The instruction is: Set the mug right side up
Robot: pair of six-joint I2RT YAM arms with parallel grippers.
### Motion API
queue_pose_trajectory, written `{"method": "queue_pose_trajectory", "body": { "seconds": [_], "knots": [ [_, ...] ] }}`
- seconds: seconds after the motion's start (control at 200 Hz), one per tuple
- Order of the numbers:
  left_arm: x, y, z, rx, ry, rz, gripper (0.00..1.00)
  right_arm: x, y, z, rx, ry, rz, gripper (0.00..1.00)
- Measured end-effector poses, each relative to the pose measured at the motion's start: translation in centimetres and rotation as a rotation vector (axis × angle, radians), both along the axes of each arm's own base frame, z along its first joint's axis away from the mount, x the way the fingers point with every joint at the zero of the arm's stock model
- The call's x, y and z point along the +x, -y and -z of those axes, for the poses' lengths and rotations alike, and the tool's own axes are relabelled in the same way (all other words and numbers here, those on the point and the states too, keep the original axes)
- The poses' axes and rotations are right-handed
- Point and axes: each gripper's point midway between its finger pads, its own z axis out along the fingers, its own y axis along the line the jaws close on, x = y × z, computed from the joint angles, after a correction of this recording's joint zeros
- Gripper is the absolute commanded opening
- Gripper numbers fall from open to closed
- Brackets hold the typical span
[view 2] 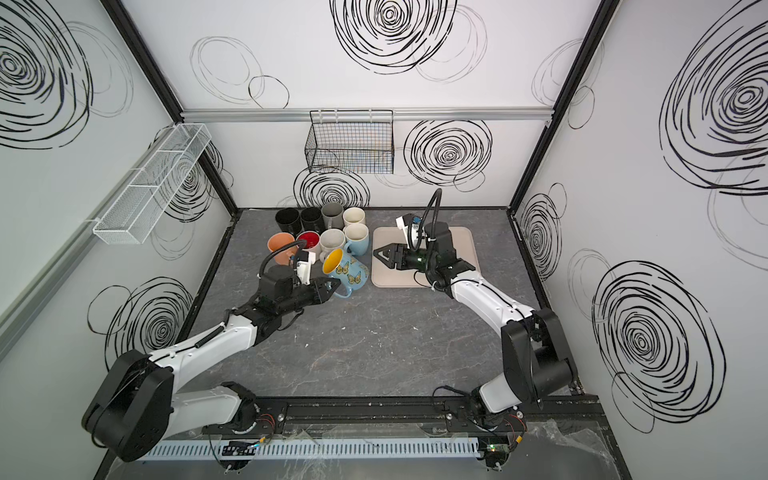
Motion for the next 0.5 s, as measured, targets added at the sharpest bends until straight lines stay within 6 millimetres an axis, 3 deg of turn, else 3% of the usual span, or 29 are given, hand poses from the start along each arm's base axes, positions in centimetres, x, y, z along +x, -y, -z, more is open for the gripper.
{"method": "queue_pose_trajectory", "body": {
  "seconds": [0.25, 0.4, 0.5],
  "knots": [
    [0.8, 1.9, 1.9, 0.369, 0.048, 0.078, 0.00, 2.7, 6.0, 2.1, -0.110, -0.075, 0.227, 0.55],
    [2.3, 2.2, 3.1, 0.505, 0.071, 0.080, 0.00, 3.1, 9.8, 1.8, -0.154, -0.062, 0.340, 0.56],
    [3.1, 2.0, 3.9, 0.569, 0.072, 0.076, 0.00, 2.7, 11.0, 1.4, -0.181, -0.034, 0.375, 0.56]
  ]
}}
